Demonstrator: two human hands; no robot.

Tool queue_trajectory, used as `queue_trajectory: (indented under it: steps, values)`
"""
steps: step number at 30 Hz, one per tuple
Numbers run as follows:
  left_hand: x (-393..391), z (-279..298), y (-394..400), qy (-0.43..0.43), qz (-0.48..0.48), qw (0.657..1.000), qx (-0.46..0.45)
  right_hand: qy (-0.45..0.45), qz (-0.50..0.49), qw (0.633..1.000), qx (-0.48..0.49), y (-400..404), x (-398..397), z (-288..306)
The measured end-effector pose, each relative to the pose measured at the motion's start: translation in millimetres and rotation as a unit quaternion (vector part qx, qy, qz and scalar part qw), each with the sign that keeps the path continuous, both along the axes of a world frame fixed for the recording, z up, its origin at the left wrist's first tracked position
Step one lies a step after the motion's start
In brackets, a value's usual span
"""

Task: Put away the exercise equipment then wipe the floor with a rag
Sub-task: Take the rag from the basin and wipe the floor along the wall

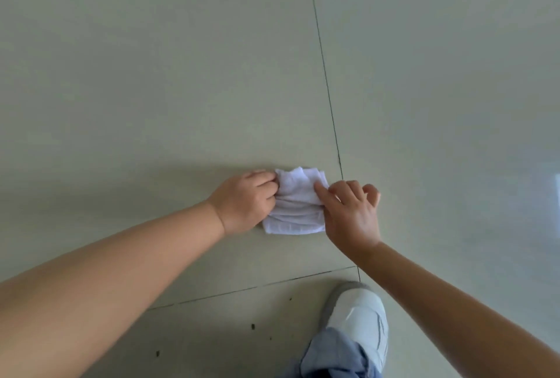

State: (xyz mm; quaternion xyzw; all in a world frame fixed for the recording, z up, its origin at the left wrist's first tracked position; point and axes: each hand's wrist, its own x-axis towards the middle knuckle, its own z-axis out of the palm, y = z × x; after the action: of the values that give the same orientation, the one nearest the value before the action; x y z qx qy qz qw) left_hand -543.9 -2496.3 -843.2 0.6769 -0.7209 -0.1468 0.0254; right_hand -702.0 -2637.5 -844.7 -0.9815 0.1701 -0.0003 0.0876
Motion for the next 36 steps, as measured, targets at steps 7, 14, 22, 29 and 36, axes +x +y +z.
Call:
queue_trajectory:
  steps: [7,14,22,29,36]
  values:
    - [-65.1,9.7,-113.2,-0.014,-0.023,0.999,0.032,0.065,-0.177,0.981,-0.046,-73.4,-76.5,10.3]
    - [-67.1,25.0,-211.2,-0.043,0.085,0.988,0.119,0.102,-0.31,0.945,-0.005,-164.0,-35.2,15.4]
    - [68.1,46.9,-235.3,-0.127,0.295,0.929,0.182,0.066,-0.187,0.98,0.022,-198.5,156.0,19.5]
    - [128.7,30.5,-148.6,-0.128,0.343,0.907,0.206,-0.005,-0.107,0.994,0.02,-121.7,205.5,4.7]
    - [76.2,41.7,-130.7,-0.028,0.279,0.915,0.291,-0.012,-0.039,0.998,0.037,-87.4,94.2,-5.5]
